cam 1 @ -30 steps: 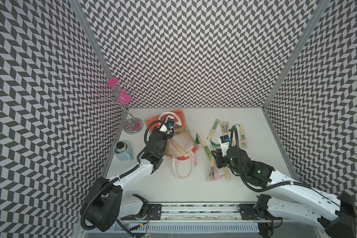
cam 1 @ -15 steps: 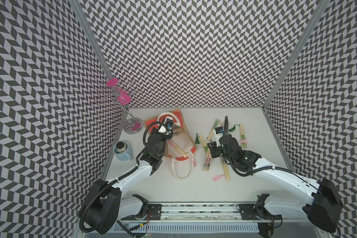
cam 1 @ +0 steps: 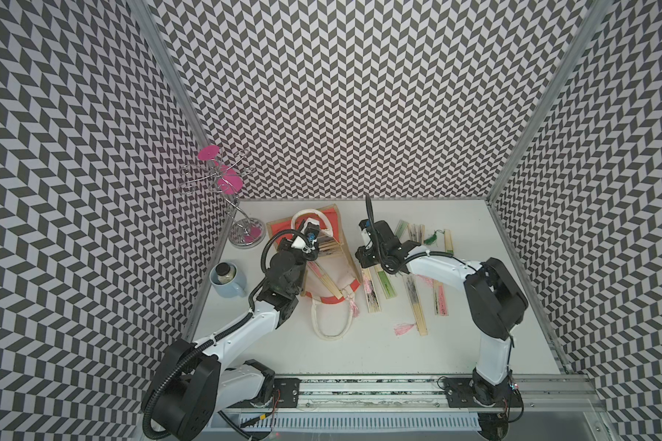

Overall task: Take out the folding fans from the tote bags
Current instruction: Place the folding fan at the center of the board.

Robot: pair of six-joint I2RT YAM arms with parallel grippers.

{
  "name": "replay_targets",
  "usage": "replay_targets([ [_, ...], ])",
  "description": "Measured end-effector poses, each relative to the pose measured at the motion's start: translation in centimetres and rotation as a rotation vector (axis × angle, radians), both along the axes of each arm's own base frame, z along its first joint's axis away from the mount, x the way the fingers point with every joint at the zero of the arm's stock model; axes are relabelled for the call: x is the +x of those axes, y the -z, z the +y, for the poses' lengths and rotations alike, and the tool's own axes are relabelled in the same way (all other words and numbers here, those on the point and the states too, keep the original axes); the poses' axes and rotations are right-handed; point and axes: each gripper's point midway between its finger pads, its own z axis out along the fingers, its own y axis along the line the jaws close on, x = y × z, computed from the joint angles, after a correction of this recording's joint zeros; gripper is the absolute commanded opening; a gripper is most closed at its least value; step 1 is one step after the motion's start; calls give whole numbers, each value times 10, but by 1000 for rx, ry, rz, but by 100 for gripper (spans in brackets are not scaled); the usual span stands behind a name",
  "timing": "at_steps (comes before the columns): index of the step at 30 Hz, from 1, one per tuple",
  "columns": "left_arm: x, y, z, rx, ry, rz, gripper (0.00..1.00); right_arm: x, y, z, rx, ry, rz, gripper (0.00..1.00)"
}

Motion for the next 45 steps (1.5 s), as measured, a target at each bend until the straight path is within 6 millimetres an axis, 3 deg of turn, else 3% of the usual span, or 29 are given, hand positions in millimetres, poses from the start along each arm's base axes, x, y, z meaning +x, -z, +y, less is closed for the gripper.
replay_targets([
  [3,0,0,-1,-2,6,0,0,0,18,4,-15,-13,41,24],
  [8,0,0,-2,-6,13,0,0,3,25,7,-31,-23,53,45],
  [14,0,0,-2,-15,13,1,0,6,20,4,-45,-16,34,47],
  [18,0,0,-2,-18,14,1,0,1,1,-6,-36,3,-2,46],
  [26,3,0,-3,-32,15,7,0,-64,-85,-51,147,42,-211,42],
  [29,3,0,-3,-44,17,10,0,-93,-111,-57,206,31,-310,44],
  [32,5,1,-4,-54,19,13,0,-126,-128,-48,230,-24,-396,44],
  [41,12,1,-8,-71,21,24,0,-193,-138,-2,206,-213,-517,42],
  [45,12,1,-8,-78,22,25,0,-210,-123,21,166,-298,-523,38],
])
